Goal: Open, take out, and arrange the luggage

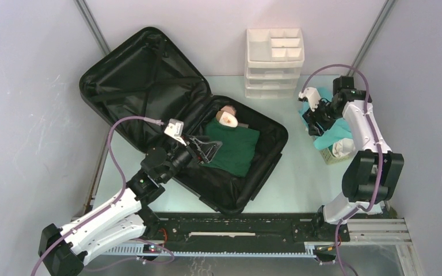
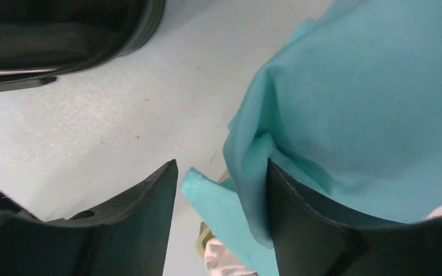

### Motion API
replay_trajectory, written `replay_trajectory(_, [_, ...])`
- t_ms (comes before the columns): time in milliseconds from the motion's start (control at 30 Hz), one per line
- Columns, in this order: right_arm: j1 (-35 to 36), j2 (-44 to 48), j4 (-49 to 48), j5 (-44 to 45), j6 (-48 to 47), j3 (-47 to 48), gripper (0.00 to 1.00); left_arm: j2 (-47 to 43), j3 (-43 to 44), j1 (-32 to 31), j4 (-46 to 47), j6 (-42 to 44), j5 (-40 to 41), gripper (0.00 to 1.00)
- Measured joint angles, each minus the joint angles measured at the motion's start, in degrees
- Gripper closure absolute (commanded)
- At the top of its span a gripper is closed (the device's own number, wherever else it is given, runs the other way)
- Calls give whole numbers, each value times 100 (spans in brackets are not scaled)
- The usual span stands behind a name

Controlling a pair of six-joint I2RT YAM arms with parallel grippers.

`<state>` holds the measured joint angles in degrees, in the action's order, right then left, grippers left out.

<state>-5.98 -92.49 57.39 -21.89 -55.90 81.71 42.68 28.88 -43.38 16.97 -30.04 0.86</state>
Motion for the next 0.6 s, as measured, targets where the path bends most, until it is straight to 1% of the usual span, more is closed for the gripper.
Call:
replay_trajectory(100, [-111, -28, 592, -387, -83, 616, 26, 26, 0, 0, -15, 0, 0, 31])
replay_trajectory(233, [-673, -44, 1163, -1165, -151, 1921, 21, 17, 0, 0, -28, 2, 7, 30])
replay_trajectory(300, [-994, -44, 1270, -1488, -98, 2361, 20, 9, 0, 0, -39, 2, 7, 30])
replay_trajectory(400, [-1394, -129, 1209, -1834, 271, 2710, 18, 7, 0, 0, -42, 2, 7, 30])
replay_trajectory(467, [-1589, -345, 1078, -1934, 651, 2798, 16, 7, 0, 0, -44, 4, 7, 30])
replay_trajectory(567, [-1729, -1008, 1003, -1978, 1104, 3060, 6, -4, 0, 0, -55, 4, 7, 30])
replay_trajectory(600, [-1762, -1346, 970, -1976, 1255, 3206, 5, -20, 0, 0, -76, 4, 7, 30])
